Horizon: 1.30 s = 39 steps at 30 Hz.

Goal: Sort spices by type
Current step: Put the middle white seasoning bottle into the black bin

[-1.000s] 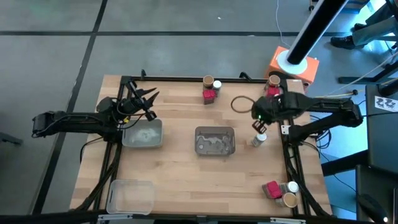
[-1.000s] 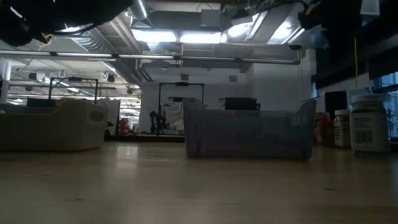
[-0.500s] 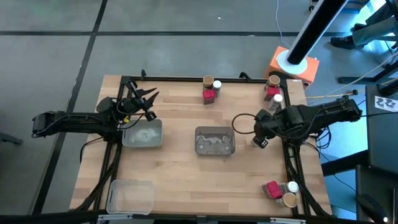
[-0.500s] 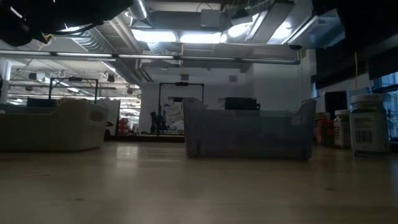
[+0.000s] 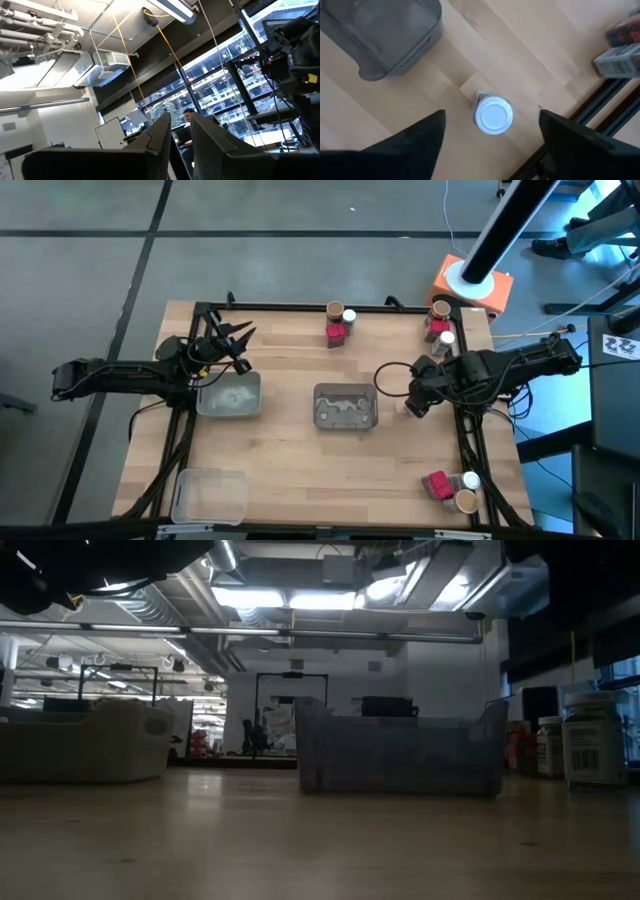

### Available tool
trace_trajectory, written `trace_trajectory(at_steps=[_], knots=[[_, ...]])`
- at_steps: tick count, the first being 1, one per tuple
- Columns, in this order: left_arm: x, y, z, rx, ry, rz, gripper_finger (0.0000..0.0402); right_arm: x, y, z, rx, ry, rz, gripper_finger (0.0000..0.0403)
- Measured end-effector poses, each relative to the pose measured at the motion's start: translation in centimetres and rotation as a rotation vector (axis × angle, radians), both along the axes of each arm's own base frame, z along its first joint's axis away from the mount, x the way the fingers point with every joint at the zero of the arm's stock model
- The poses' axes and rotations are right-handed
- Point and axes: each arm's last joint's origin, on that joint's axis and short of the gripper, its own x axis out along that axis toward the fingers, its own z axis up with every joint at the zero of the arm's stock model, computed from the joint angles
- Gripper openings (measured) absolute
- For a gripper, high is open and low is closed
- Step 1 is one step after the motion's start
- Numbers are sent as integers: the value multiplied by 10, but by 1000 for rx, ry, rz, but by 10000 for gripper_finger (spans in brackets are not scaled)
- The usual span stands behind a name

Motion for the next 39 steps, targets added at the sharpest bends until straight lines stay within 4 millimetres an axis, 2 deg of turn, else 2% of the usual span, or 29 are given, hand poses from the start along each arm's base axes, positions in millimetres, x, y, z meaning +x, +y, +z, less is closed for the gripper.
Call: trace_trajectory(at_steps=[6, 15, 27, 39], knots=[[0, 0, 0, 0, 0, 0, 68, 0, 0, 0, -9, -4, -4, 352], [0, 0, 0, -19, -13, -12, 68, 4, 1, -3, -14, 15, -2, 353], [1, 0, -2, -56, 2, -29, 68, 1, 2, -20, 34, 97, 20, 353], [2, 1, -5, -34, 41, -12, 68, 2, 3, -20, 48, 77, -22, 353]])
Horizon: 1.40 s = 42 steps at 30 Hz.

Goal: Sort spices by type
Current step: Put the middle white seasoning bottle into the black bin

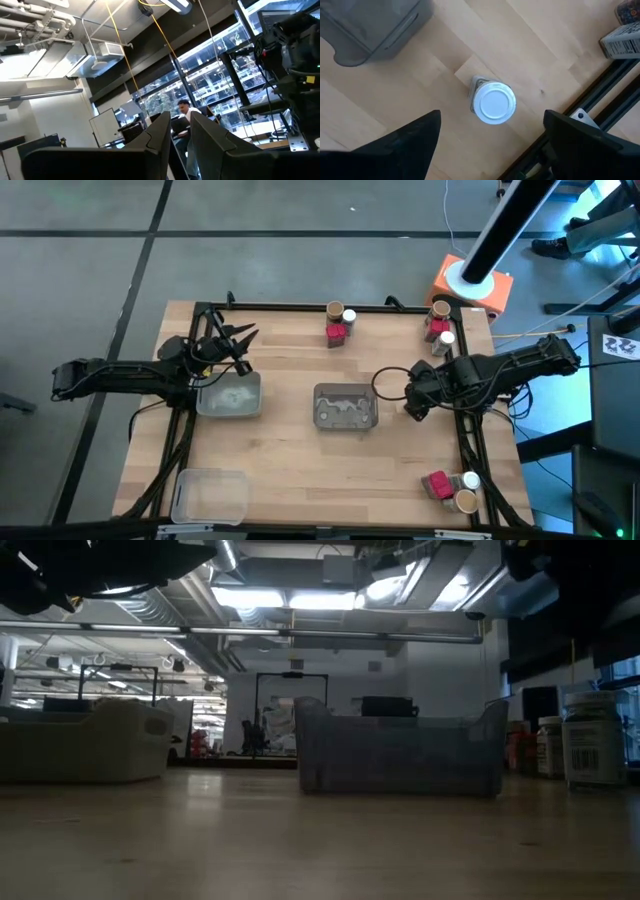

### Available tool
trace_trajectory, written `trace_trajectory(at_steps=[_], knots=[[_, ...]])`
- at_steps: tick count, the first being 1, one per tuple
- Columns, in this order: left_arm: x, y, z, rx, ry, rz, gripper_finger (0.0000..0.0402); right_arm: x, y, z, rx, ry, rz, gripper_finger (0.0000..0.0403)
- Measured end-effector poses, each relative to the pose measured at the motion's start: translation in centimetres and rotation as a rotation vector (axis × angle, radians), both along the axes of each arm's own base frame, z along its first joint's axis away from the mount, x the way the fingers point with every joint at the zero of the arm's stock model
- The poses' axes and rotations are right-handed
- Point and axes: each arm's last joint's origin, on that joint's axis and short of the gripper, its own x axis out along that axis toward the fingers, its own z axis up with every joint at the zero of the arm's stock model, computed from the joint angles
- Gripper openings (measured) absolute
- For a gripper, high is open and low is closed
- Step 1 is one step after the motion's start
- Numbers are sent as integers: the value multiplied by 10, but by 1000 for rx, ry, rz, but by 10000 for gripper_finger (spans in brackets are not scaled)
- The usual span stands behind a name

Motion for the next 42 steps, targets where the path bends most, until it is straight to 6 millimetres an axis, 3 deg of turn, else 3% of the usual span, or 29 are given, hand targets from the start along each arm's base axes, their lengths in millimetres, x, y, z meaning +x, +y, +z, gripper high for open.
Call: trace_trajectory(at_steps=[5, 16, 34, 37, 42], knots=[[0, 0, 0, 1, -4, 0, 68, 0, -1, -3, -34, -4, -2, 353], [0, 0, 1, 2, -6, 0, 68, -6, -2, -51, -21, 94, -53, 353], [0, 0, 0, 1, -3, 0, 68, -7, -2, -93, -16, 62, -25, 352], [0, 0, 0, 1, -3, 0, 68, -9, -2, -101, -14, 60, -28, 338], [0, 0, 0, 1, -3, 0, 68, -9, -2, -106, -10, 47, -24, 278]])
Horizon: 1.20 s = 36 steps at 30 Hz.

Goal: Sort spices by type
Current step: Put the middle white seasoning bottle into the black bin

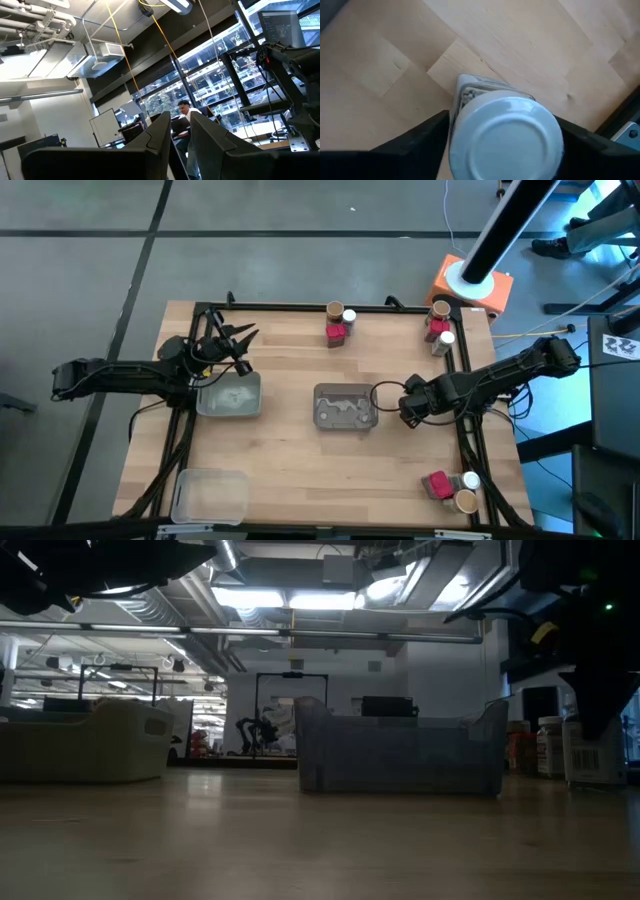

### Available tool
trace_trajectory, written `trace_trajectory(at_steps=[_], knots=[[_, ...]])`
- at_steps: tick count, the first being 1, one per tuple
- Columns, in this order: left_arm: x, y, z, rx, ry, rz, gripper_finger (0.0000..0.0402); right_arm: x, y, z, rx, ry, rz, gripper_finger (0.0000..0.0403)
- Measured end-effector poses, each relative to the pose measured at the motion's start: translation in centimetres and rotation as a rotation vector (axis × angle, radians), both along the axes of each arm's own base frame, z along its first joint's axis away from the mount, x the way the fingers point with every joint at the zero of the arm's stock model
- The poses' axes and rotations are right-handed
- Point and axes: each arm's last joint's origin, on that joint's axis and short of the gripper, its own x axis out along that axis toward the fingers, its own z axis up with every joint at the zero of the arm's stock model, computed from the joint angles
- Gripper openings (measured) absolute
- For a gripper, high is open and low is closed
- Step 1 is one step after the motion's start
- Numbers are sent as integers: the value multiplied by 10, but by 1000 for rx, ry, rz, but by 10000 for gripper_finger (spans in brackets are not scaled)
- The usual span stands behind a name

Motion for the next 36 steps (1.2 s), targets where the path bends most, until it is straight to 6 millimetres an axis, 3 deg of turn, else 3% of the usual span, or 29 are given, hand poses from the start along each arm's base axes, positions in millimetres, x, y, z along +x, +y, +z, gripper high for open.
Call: trace_trajectory(at_steps=[7, 14, 36], knots=[[0, 0, 0, 0, 0, 0, 68, 0, 0, 0, 3, 1, 28, 204], [0, 0, 0, 0, 0, 0, 68, 3, 1, 4, 4, -4, 75, 207], [0, 0, 0, 0, 0, 0, 68, 29, 6, 98, -29, -223, 201, 205]])
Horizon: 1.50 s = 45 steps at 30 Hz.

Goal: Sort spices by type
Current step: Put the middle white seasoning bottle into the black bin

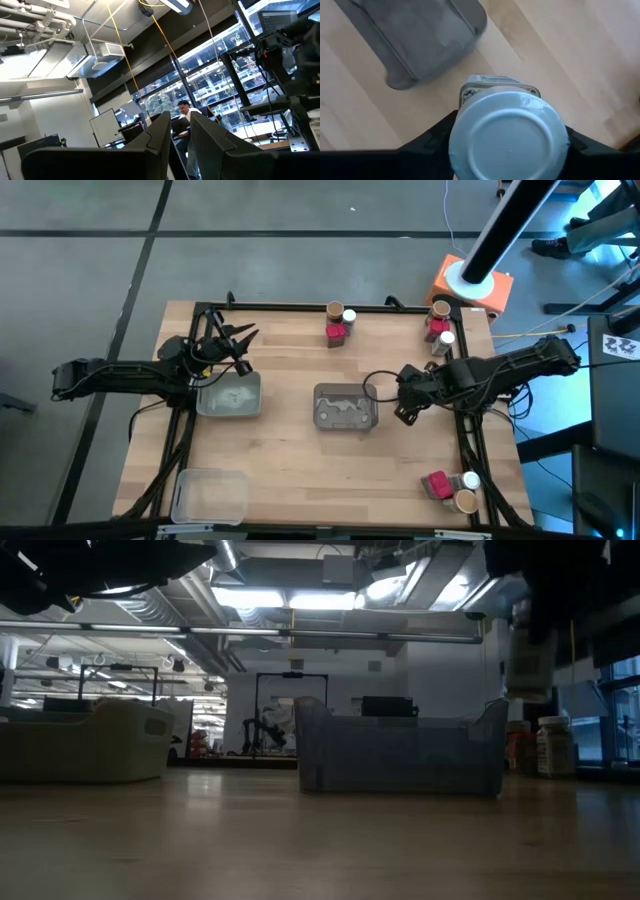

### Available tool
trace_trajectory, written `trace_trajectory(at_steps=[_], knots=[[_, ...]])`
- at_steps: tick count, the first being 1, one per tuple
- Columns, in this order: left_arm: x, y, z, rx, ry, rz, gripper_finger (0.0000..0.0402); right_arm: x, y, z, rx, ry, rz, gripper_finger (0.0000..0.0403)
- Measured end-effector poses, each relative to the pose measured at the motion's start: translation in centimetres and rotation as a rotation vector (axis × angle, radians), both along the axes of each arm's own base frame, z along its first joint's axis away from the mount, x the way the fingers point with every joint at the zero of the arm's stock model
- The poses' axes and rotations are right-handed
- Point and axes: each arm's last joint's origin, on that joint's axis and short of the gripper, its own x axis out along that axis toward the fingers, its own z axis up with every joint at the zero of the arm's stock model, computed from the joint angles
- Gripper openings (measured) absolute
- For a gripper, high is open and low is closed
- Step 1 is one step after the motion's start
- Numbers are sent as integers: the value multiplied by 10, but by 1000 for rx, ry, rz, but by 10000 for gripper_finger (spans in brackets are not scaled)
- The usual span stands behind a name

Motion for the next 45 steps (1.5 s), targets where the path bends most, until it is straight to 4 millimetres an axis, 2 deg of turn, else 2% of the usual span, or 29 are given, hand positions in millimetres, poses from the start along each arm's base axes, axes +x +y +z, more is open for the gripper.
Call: trace_trajectory(at_steps=[8, 16, 24, 36, 45], knots=[[0, 0, 0, 0, 0, 0, 68, 11, 3, 10, -19, -121, 85, 207], [0, 0, 0, 0, -1, 0, 68, 36, 10, 10, -28, -257, 214, 208], [0, 0, 0, 0, -1, 0, 68, 66, 21, -7, 0, -230, 328, 208], [0, 0, 0, 0, -1, 0, 68, 119, 36, 10, -85, -212, 478, 208], [0, 0, 0, 0, -1, 0, 68, 146, 22, 0, -147, -146, 516, 208]])
